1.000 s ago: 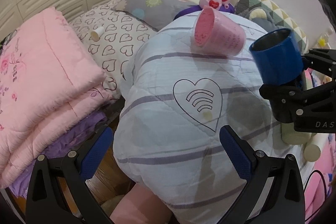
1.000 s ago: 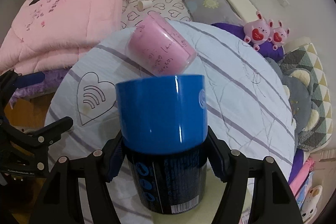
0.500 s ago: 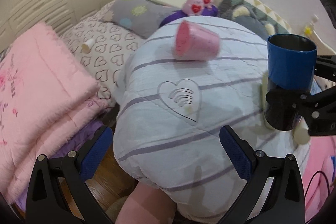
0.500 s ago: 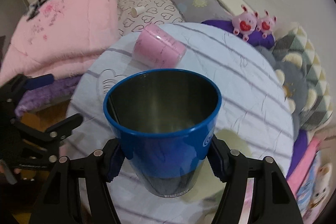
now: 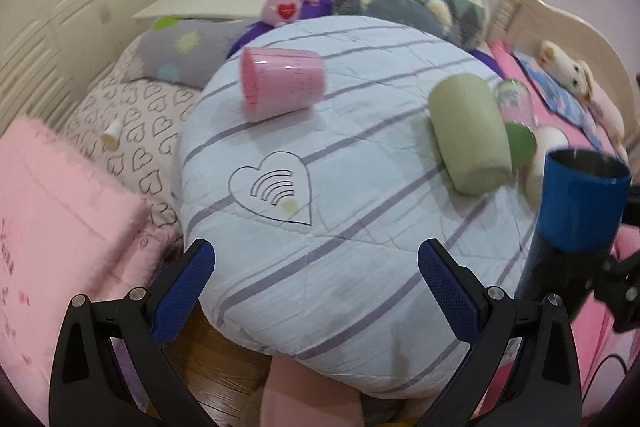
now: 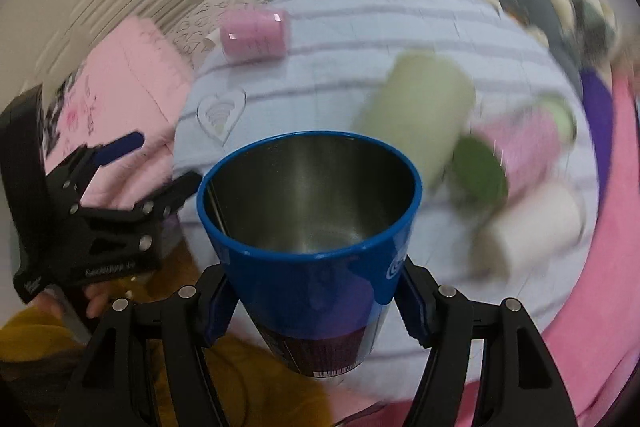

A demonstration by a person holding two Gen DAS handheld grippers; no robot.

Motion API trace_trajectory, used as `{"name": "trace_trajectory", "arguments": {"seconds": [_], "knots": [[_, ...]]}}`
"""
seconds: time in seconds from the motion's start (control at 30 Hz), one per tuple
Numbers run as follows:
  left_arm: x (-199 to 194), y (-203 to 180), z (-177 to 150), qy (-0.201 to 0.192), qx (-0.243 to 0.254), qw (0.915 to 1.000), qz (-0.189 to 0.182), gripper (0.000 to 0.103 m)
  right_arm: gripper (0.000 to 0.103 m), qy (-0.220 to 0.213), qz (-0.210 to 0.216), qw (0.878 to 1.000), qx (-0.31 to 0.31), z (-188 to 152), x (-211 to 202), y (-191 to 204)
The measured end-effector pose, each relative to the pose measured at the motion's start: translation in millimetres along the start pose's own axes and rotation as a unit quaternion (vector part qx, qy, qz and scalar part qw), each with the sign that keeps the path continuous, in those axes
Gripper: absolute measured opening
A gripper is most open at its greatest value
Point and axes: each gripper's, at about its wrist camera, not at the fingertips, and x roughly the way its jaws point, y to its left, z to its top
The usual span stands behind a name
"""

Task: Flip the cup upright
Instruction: 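Lift the blue cup with the right gripper and rotate it, then turn the held blue cup open end up with the right gripper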

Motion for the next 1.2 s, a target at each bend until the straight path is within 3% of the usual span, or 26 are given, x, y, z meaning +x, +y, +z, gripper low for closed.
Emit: {"name": "trace_trajectory", "arguments": {"seconds": [0.2, 0.43, 0.5, 0.53, 0.57, 1.2], "knots": [[11, -7, -2, 0.017, 0.032, 0.9991, -0.020, 0.103, 0.069, 0.023, 0.049, 0.990, 0.133, -32, 27, -24], [27, -27, -6, 0.036, 0.080, 0.9959, -0.024, 0.103, 0.070, 0.010, 0.053, 0.983, 0.175, -46, 45, -29], [30, -30, -7, 0.040, 0.080, 0.9957, -0.025, 0.103, 0.071, 0.002, 0.042, 0.984, 0.174, -46, 45, -28], [30, -31, -8, 0.041, 0.079, 0.9957, -0.025, 0.103, 0.080, 0.000, 0.035, 0.985, 0.167, -45, 45, -26], [31, -31, -9, 0.042, 0.079, 0.9957, -0.025, 0.103, 0.081, -0.004, 0.025, 0.986, 0.164, -46, 45, -24], [14, -51, -16, 0.032, 0.060, 0.9975, -0.017, 0.103, 0.081, -0.039, 0.049, 0.987, 0.146, -66, 20, -40]]}}
